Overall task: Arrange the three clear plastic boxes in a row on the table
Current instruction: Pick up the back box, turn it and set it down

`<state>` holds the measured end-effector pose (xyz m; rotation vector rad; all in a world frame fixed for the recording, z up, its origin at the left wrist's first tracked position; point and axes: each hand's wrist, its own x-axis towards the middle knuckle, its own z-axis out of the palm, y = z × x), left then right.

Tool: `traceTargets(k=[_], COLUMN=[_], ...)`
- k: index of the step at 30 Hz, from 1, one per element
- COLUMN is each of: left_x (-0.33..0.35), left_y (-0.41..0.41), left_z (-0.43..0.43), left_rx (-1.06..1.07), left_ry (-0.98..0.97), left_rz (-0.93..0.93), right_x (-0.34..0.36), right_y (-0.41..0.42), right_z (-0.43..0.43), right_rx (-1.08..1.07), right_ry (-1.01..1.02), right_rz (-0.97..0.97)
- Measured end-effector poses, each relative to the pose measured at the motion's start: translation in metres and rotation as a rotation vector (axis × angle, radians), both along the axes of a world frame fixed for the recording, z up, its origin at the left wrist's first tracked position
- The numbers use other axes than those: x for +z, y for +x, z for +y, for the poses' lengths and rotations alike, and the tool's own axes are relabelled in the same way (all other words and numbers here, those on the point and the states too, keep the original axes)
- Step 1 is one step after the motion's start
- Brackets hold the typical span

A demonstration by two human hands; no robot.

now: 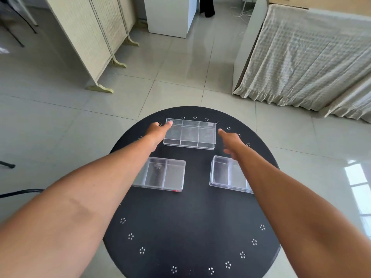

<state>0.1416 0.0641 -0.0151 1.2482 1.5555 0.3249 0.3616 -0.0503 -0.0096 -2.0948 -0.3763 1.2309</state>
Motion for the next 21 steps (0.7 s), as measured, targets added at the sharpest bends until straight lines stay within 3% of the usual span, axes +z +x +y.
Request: traceTargets(k=[7,21], left_x=[-0.028,-0.051], left_y=[0.000,0.012], left_z=[0.027,0.045], left_rx=[0.027,0.080], left_ry=[-0.214,-0.278], left_rz=[-0.053,-0.113], right_x=[-0.026,-0.040], right_y=[-0.001,-0.010], right_z=[0.033,0.064], right_rx=[-0.065,-0.116], right_ry=[-0.004,-0.071], right_rz=[0.142,0.070])
